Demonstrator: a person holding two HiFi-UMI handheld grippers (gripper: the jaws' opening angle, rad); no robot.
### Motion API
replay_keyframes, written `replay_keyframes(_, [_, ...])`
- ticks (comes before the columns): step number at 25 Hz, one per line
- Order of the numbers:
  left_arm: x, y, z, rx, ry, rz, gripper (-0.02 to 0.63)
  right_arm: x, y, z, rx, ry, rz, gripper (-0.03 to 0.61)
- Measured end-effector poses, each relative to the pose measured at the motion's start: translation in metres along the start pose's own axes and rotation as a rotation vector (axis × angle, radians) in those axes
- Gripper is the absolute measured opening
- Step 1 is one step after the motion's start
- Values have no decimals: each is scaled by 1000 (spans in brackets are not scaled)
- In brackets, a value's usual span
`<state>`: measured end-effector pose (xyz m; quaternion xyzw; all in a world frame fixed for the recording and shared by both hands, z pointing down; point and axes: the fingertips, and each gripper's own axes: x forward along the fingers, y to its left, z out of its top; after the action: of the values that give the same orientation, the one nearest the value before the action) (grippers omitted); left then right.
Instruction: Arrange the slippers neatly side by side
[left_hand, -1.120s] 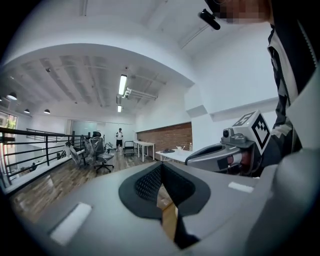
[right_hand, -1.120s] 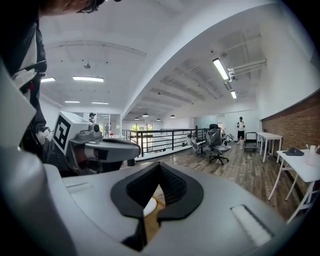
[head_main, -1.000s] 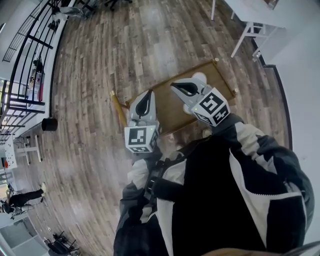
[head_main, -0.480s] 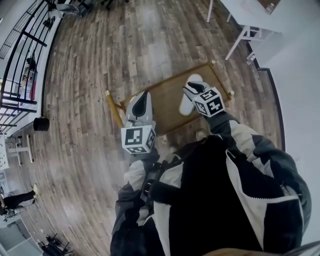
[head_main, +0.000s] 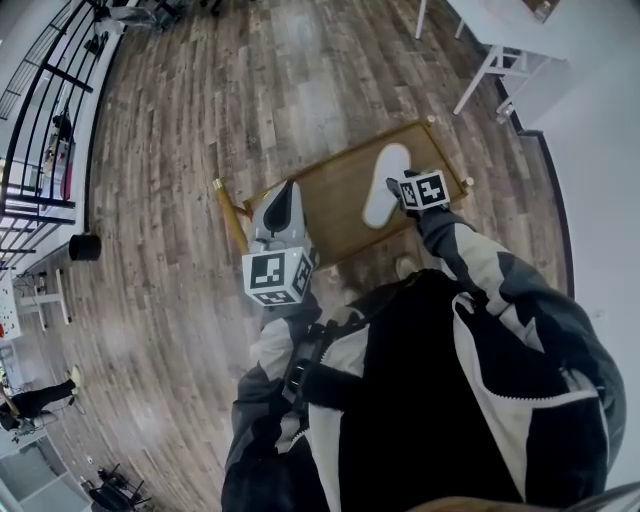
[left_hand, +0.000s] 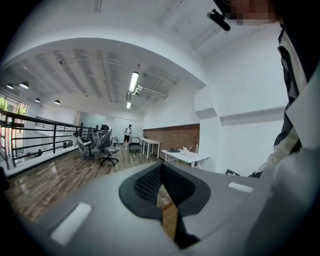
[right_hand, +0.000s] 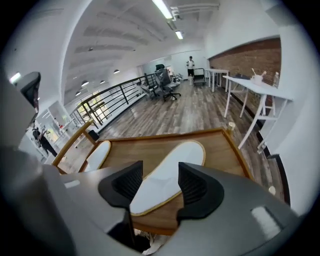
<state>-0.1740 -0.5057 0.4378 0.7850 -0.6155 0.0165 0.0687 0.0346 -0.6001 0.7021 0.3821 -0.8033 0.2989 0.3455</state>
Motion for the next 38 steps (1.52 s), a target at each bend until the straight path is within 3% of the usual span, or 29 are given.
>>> replay_keyframes(4, [0, 2, 0, 9, 12, 11, 18, 16, -27, -15, 71, 65, -34, 219])
replay_keyframes(11, [-7, 9, -7, 13, 38, 48, 18, 38, -36, -17, 174, 106, -21, 225])
replay_keyframes(24, [-22, 17, -22, 3, 81, 111, 18, 72, -28, -27, 235, 189, 19, 209])
replay_keyframes(30, [-24, 17, -23, 2, 83, 118, 18, 79, -23, -33, 217, 206, 23, 163])
replay_keyframes(33, [-22, 16, -23, 5, 85, 114, 18, 80, -21, -34, 204, 220, 21, 79])
replay_keyframes(38, [-19, 11, -24, 8, 90, 103, 18, 81, -21, -36, 201, 229, 23, 33])
